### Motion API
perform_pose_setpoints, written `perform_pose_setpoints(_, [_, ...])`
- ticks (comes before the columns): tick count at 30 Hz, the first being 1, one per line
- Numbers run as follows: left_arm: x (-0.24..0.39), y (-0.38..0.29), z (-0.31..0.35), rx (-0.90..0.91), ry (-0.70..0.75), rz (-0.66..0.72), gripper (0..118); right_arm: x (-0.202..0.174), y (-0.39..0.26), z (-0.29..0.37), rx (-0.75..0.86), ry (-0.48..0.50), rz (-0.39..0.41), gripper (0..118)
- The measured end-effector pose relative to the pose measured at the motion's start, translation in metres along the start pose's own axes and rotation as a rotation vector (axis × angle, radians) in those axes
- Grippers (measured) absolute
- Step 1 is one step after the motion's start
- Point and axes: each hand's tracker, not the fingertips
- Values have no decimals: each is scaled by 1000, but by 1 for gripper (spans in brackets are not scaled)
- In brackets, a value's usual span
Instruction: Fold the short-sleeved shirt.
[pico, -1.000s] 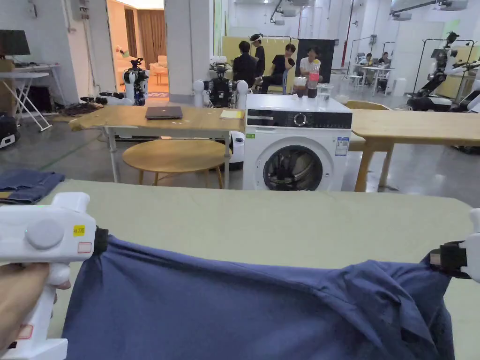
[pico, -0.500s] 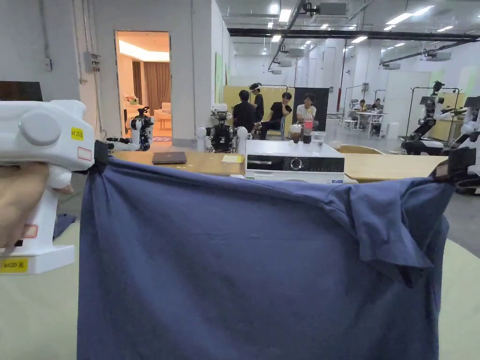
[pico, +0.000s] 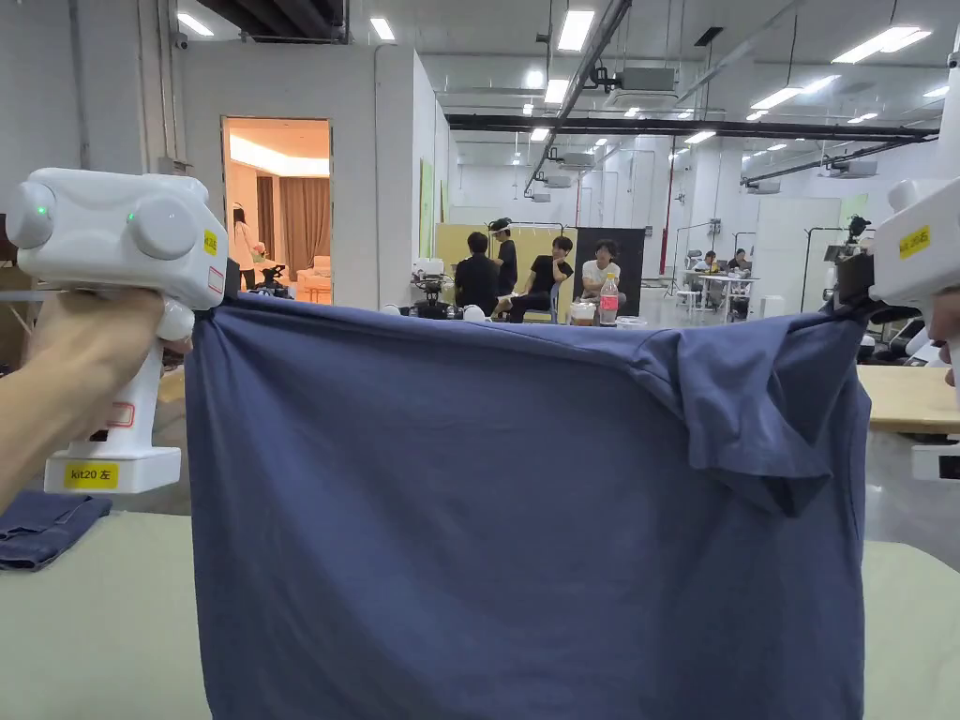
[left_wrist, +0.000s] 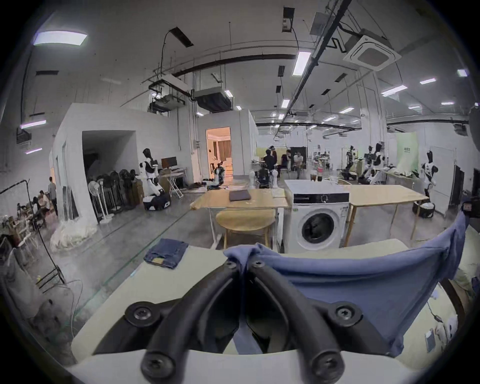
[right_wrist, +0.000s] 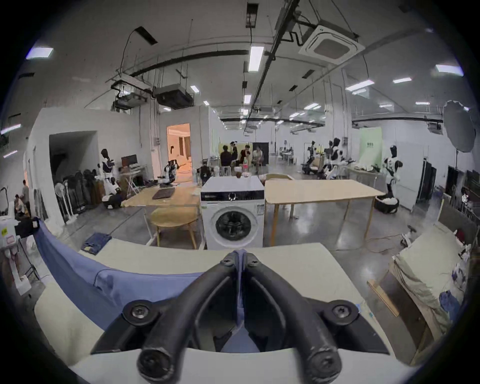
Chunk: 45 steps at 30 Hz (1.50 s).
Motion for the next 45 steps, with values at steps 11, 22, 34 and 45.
perform_pose_setpoints(11, [13,10,-93,46,84,-23,0,-28,26,-92,65,-35,55,1])
perform_pose_setpoints(22, [21,-109,-155,-95,52,-42,0,-21,-91,-160,-100,-37,36,1])
perform_pose_setpoints(34, [4,-225,-53,-194,-68,-37,0,20,-231,-44,-240,30,-24,1])
perform_pose_setpoints(45, [-32,-362,109,-318,-161,-54,0,44,-375,134,-336,82,-38,1])
